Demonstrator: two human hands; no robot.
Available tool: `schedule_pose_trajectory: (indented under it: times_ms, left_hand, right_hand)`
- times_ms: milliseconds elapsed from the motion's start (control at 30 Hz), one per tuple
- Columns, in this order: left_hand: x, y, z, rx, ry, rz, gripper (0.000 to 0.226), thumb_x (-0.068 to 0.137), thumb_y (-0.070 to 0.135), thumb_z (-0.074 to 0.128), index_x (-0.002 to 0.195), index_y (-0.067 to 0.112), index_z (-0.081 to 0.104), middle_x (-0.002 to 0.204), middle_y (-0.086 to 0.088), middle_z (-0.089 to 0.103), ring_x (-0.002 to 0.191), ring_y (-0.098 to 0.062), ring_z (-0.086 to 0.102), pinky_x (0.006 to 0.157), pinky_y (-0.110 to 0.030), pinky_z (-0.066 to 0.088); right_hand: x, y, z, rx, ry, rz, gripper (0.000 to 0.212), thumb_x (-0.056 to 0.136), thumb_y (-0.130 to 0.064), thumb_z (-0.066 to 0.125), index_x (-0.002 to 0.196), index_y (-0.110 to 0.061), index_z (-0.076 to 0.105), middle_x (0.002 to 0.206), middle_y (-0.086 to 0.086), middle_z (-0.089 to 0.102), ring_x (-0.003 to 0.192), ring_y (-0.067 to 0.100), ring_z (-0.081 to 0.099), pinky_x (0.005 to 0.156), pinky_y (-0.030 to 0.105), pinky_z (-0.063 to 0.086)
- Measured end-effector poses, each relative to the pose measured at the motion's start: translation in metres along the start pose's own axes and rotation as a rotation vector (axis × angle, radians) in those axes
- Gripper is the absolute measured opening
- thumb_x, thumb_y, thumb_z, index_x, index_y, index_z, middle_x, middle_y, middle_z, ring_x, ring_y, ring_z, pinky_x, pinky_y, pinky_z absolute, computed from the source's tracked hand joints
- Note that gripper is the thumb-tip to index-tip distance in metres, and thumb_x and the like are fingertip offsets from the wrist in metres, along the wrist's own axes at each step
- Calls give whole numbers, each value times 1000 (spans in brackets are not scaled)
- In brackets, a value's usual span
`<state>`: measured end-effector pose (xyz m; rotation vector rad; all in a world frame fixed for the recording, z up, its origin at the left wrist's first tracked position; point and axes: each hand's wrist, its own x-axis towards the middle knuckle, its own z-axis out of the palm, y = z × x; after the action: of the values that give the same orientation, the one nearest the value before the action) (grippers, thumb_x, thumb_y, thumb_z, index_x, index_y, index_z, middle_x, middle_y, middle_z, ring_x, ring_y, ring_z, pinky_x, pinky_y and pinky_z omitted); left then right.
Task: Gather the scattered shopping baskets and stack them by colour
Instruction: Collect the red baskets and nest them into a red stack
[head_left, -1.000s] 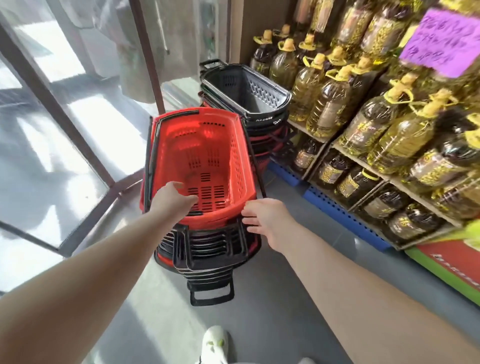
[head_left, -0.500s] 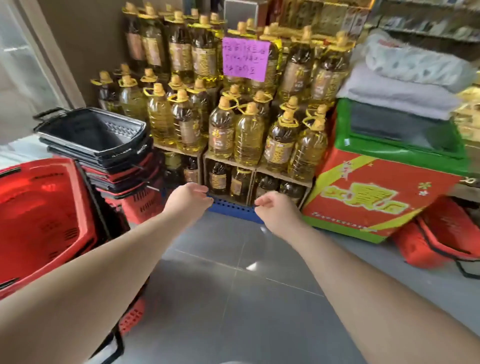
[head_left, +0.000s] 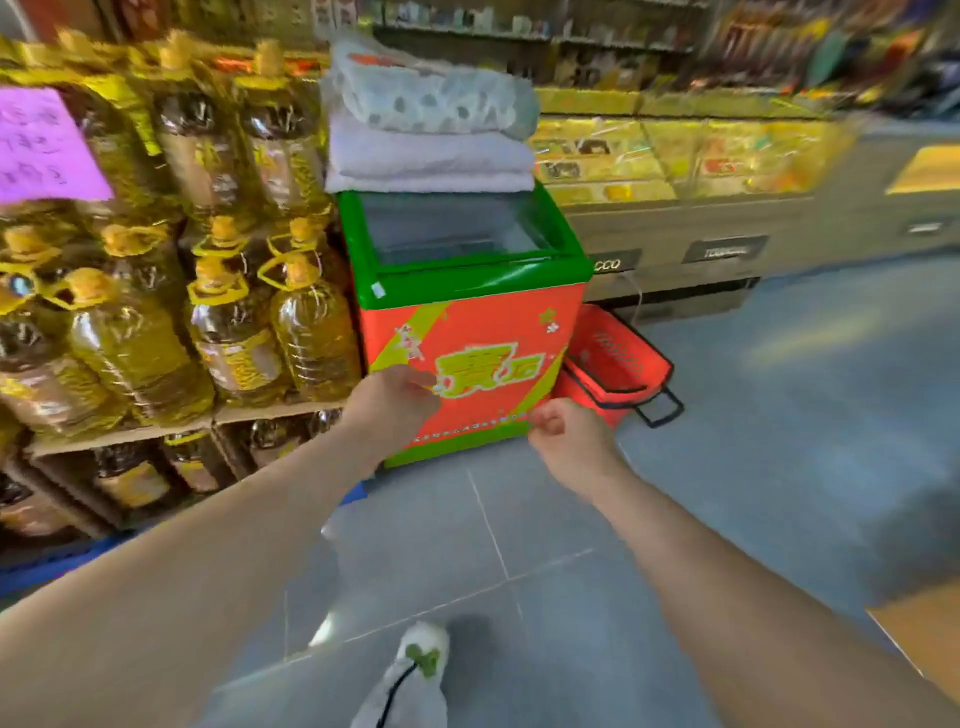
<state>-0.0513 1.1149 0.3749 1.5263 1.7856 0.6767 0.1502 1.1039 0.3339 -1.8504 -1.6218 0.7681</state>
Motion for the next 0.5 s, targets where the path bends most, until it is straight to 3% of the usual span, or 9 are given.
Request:
schedule_pose_trajectory:
  times_ms: [100,167,333,433,500]
  left_hand:
    - [74,30,37,-13,-91,66,26,86,22,60,112,22,67,104,-8,72,77,-24,62,67,-26,47]
    - [123,49,60,9,-136,118,25,85,23,61,109,22,69,101,-7,73,83,-27,65,68,-26,45]
    - [220,95,120,31,-274,167,25,84,22,65,109,20,69,98,-2,72,77,-17,63,59,-17,46]
    - [258,124,157,70,-363,222,29,85,18,65,114,12,67,106,-9,71,96,-26,65,78,-27,48]
    - [285,144,190,85,-410,255,27,86,18,64,112,12,67,101,-5,69,82,-20,63,65,-17,46]
  right_hand:
    - [52,31,-26,14,61,93,16,83,-7,61,97,-6,68,90,8,69,86,22,62,75,31,48]
    - [85,50,-42,-8,108,152,17,83,-9,59,98,-7,68,98,12,71,93,25,65,81,35,50]
    - [147,88,-78,-57,198,387,29,83,-14,54,107,-19,69,106,9,71,97,25,64,78,26,47]
    - [174,117,-97,32,249,512,28,80,-14,55,105,-18,68,103,6,70,79,20,62,63,20,46]
    - [194,143,-112,99,278,583,28,79,-14,54,104,-18,67,103,5,69,75,19,58,62,21,42]
